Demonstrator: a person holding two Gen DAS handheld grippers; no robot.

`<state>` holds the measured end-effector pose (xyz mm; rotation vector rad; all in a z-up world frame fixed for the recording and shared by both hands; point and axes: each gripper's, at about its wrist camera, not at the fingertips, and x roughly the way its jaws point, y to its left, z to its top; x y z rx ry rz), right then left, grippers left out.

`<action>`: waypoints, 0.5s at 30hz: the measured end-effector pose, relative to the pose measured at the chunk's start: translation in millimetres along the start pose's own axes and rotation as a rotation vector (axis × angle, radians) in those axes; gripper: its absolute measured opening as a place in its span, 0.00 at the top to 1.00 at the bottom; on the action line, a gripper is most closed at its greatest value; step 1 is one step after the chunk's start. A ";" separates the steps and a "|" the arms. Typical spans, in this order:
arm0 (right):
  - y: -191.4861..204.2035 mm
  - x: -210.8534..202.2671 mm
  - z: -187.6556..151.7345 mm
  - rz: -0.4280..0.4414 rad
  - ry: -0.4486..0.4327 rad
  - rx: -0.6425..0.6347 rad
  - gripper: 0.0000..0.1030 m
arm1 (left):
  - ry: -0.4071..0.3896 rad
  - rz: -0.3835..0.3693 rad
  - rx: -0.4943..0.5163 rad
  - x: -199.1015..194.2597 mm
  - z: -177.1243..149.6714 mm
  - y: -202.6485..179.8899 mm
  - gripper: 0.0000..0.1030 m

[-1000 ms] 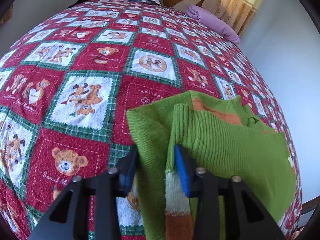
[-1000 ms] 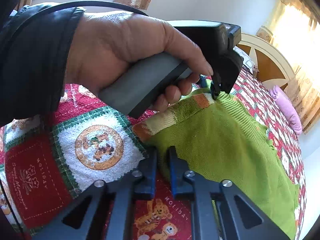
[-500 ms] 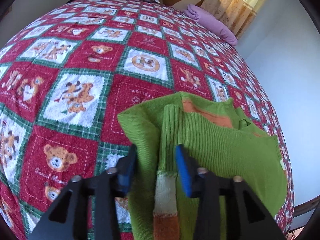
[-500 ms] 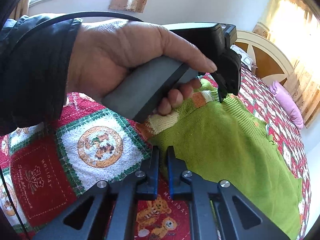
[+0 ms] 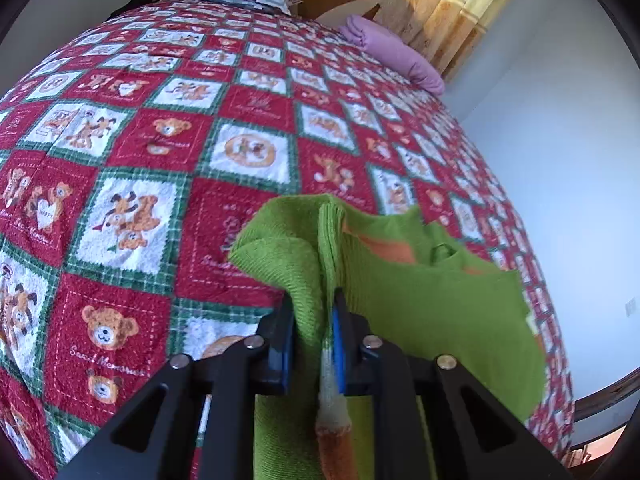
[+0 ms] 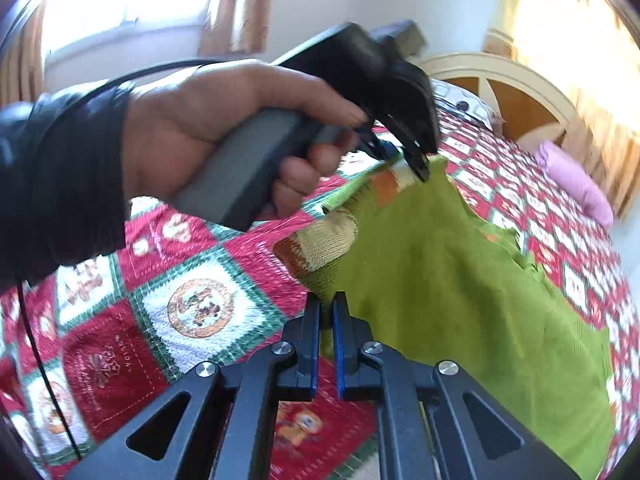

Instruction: Fold small clothes

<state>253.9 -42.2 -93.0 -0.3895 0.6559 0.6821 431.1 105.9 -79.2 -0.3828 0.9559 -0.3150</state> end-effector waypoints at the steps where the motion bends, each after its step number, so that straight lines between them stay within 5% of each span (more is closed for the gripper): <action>1: -5.1 -3.5 0.3 0.003 -0.007 0.015 0.95 | -0.008 -0.010 -0.005 -3.8 2.1 -4.5 0.84; 15: -87.4 -59.7 -28.5 0.052 -0.087 0.306 0.96 | -0.052 -0.079 0.053 -16.1 18.9 -98.4 0.84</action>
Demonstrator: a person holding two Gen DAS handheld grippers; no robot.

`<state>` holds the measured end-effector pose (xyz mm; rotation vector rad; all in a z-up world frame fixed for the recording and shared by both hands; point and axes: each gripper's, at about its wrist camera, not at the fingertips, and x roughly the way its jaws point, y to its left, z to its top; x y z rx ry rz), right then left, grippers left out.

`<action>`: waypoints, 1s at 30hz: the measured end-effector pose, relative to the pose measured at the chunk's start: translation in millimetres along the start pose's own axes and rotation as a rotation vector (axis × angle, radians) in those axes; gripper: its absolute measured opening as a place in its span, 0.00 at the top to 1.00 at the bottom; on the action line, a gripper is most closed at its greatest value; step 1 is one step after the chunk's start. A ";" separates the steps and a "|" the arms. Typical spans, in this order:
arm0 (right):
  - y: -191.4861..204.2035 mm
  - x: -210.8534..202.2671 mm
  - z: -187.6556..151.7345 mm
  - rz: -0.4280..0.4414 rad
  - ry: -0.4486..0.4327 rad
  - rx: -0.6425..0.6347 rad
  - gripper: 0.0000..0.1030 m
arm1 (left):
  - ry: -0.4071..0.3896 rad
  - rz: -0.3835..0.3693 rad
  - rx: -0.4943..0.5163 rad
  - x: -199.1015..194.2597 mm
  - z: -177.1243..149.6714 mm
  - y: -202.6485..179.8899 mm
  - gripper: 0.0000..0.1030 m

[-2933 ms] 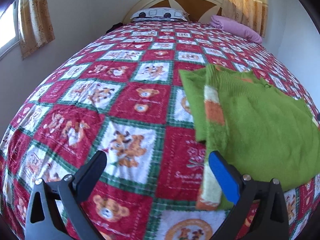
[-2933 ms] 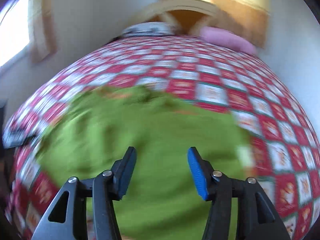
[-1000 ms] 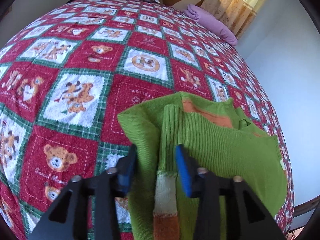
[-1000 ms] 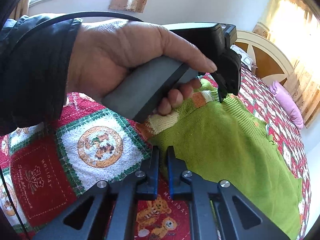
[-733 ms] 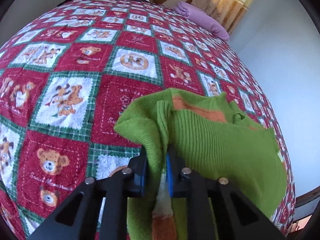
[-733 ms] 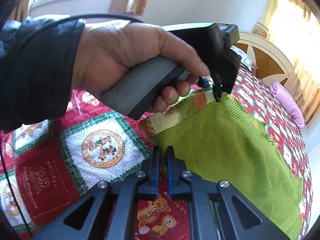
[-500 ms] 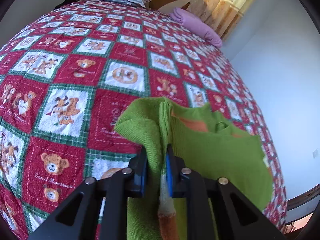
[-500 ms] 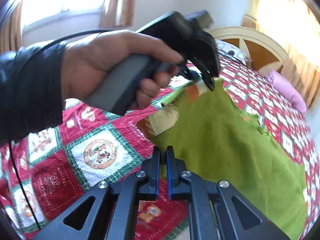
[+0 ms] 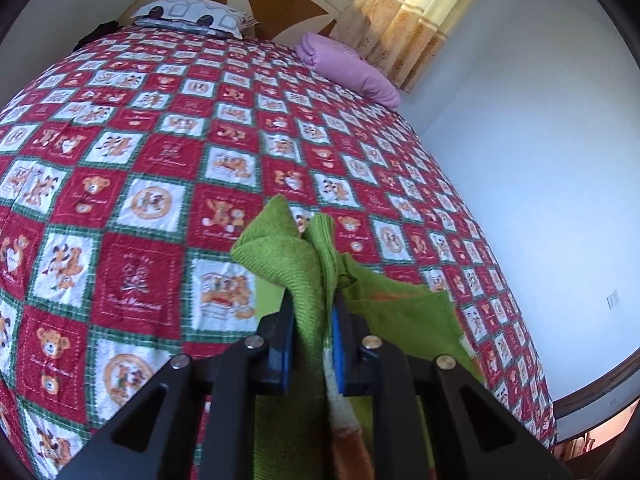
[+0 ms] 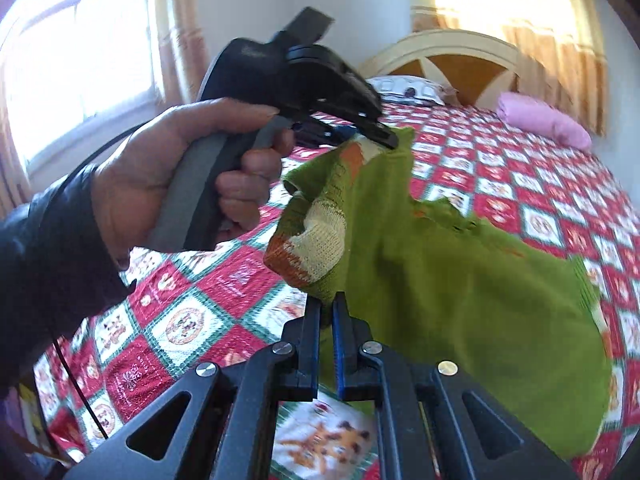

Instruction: Fold small clothes

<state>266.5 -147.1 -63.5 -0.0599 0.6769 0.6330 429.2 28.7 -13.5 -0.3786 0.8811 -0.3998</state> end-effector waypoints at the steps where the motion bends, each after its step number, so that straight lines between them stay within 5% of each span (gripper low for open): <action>1: -8.6 -3.8 -1.5 -0.002 -0.002 0.025 0.96 | 0.001 -0.002 -0.003 2.1 0.5 -4.0 0.84; 30: -166.2 -81.7 -72.3 0.020 -0.013 0.573 0.96 | 0.141 -0.119 0.106 105.2 -17.6 -150.9 0.85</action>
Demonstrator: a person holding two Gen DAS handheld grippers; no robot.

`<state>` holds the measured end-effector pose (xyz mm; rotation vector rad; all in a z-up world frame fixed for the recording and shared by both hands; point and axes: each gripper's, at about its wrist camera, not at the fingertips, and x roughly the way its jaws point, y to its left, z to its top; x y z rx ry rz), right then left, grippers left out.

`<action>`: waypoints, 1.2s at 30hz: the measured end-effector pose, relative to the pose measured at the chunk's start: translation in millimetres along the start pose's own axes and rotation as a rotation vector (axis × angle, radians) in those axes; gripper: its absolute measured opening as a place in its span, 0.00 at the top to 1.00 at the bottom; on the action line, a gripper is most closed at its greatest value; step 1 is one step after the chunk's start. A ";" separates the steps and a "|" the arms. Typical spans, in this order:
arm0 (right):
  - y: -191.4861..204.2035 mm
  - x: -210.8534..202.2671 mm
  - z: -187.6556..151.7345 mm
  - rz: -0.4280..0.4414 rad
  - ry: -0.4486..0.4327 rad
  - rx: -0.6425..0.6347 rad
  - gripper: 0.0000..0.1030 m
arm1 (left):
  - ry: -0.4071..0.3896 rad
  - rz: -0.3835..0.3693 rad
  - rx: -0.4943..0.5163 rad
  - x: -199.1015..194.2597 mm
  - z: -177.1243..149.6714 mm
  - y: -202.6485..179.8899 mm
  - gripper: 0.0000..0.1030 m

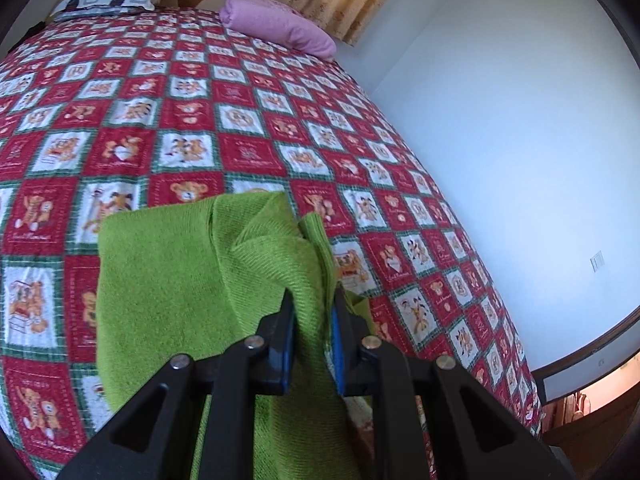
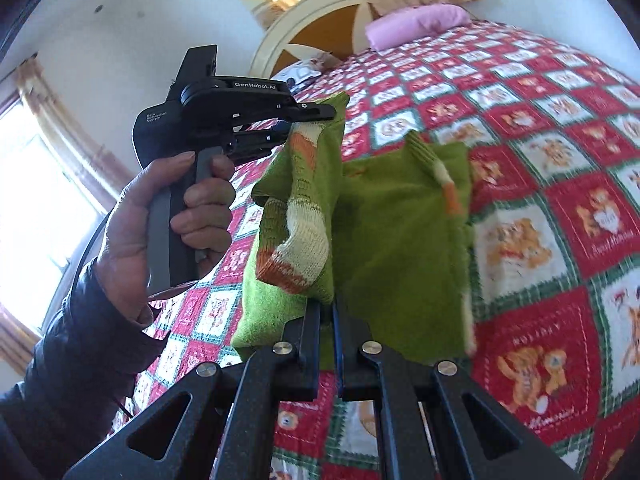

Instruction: Fold small clothes

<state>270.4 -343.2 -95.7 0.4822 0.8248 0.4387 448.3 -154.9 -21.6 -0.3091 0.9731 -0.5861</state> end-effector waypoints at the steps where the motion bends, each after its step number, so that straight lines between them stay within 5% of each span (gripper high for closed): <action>1: -4.3 -1.3 -0.6 0.000 0.001 0.014 0.96 | 0.005 0.000 0.003 3.6 -0.5 -3.3 0.85; 18: -59.0 -16.5 -30.7 -0.036 0.032 0.223 1.00 | 0.076 0.018 0.082 64.1 -24.8 -48.6 0.85; 25: -73.6 -44.2 -39.7 -0.171 -0.014 0.240 0.99 | 0.068 0.035 0.145 69.4 -32.5 -66.1 0.76; 26: -72.2 -49.0 -36.9 -0.186 -0.026 0.232 0.90 | 0.051 0.018 0.139 61.7 -32.4 -66.3 0.72; 27: -70.8 -54.2 -31.7 -0.191 -0.042 0.222 0.61 | 0.024 0.004 0.148 49.5 -33.1 -66.9 0.60; 29: -70.7 -57.6 -18.6 -0.149 -0.066 0.228 0.33 | -0.049 0.020 0.196 25.3 -37.2 -67.9 0.36; 30: -68.9 -58.2 -10.9 -0.141 -0.080 0.234 0.33 | -0.087 0.050 0.213 13.4 -40.6 -66.1 0.26; 36: -34.7 -19.0 41.0 -0.103 -0.074 0.116 0.33 | -0.170 0.212 0.198 -30.2 -74.3 -21.5 0.25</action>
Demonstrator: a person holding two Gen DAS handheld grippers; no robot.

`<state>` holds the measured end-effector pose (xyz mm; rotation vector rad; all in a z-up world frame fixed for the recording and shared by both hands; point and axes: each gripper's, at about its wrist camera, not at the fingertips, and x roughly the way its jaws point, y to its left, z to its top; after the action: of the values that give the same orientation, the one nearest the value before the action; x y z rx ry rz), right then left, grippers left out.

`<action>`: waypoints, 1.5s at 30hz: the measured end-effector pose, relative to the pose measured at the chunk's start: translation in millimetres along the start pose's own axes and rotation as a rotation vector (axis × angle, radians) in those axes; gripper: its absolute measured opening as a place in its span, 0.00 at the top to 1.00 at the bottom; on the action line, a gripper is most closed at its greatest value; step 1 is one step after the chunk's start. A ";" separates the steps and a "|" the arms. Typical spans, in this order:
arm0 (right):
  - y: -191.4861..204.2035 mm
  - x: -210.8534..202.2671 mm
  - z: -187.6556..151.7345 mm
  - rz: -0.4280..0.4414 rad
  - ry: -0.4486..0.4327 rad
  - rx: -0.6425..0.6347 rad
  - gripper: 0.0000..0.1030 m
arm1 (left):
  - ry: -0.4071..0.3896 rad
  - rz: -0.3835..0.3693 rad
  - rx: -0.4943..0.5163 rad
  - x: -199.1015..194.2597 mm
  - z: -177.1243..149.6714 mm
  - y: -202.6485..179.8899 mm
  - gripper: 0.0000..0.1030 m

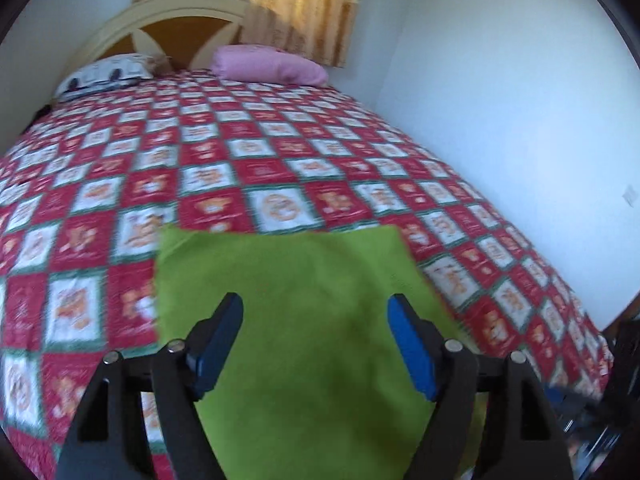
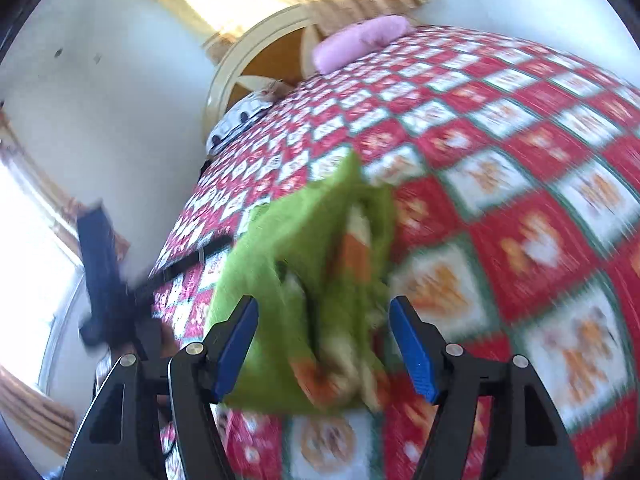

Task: Fold small clothes
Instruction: 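Lay the folded side down and open both tools, then press the folded green sweater flat with the open right tool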

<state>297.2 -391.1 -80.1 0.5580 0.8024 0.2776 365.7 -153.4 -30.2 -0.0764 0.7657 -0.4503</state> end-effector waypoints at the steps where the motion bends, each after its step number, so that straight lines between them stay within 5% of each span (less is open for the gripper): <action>1: 8.4 14.4 5.4 0.006 0.023 -0.019 0.33 | -0.007 0.033 -0.011 -3.3 -8.8 8.0 0.25; 2: 13.7 25.7 7.7 0.019 0.044 -0.029 0.42 | -0.003 0.070 -0.017 -4.0 -17.6 14.4 0.25; 3: 18.3 38.9 8.9 0.017 0.070 -0.046 0.76 | 0.006 0.090 -0.021 -3.1 -24.4 18.1 0.25; 4: 19.6 48.8 8.5 -0.043 0.086 -0.062 0.95 | 0.024 0.105 -0.025 -1.1 -32.4 22.5 0.25; 6: 1.0 54.6 5.4 -0.132 0.087 -0.001 0.93 | 0.069 0.117 -0.026 5.6 -46.8 28.2 0.25; 10: -30.7 58.4 -10.7 -0.091 0.109 0.071 0.94 | 0.082 0.130 -0.021 8.1 -67.6 31.7 0.06; 13: -26.9 51.0 -6.6 -0.094 0.099 0.078 0.94 | 0.073 0.116 -0.022 11.4 -78.2 32.8 0.03; 17: 15.3 25.5 7.4 -0.213 -0.038 -0.067 0.68 | 0.053 0.092 -0.031 4.4 -83.4 33.4 0.03; 19: 38.7 20.3 16.2 -0.184 -0.088 -0.140 0.65 | 0.049 0.097 -0.021 4.2 -84.4 31.7 0.03; 23: 70.3 42.7 31.5 -0.076 -0.043 -0.250 0.48 | 0.045 0.096 -0.023 6.3 -87.9 30.7 0.03; 25: 72.0 63.8 34.9 -0.064 0.021 -0.285 0.48 | 0.038 0.103 -0.009 5.4 -88.9 28.3 0.03; 28: 46.2 91.4 26.3 -0.184 0.111 -0.299 0.50 | 0.029 0.122 0.012 3.4 -90.9 24.4 0.01; 29: 30.9 98.6 21.9 -0.225 0.141 -0.276 0.58 | 0.028 0.125 0.018 2.5 -91.3 23.3 0.01; 34: -10.4 91.4 10.1 -0.204 0.101 -0.258 0.59 | 0.052 0.100 0.037 4.2 -96.0 20.0 0.00; 40: -7.4 100.2 8.2 -0.225 0.090 -0.307 0.56 | 0.067 0.098 0.061 7.3 -98.1 14.6 0.00; 45: -26.6 104.4 15.6 -0.191 0.114 -0.201 0.41 | 0.112 0.057 0.026 13.9 -98.3 21.4 0.00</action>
<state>379.4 -373.0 -149.2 0.2756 0.9202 0.2125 315.0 -130.6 -115.2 -0.0051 0.8695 -0.4124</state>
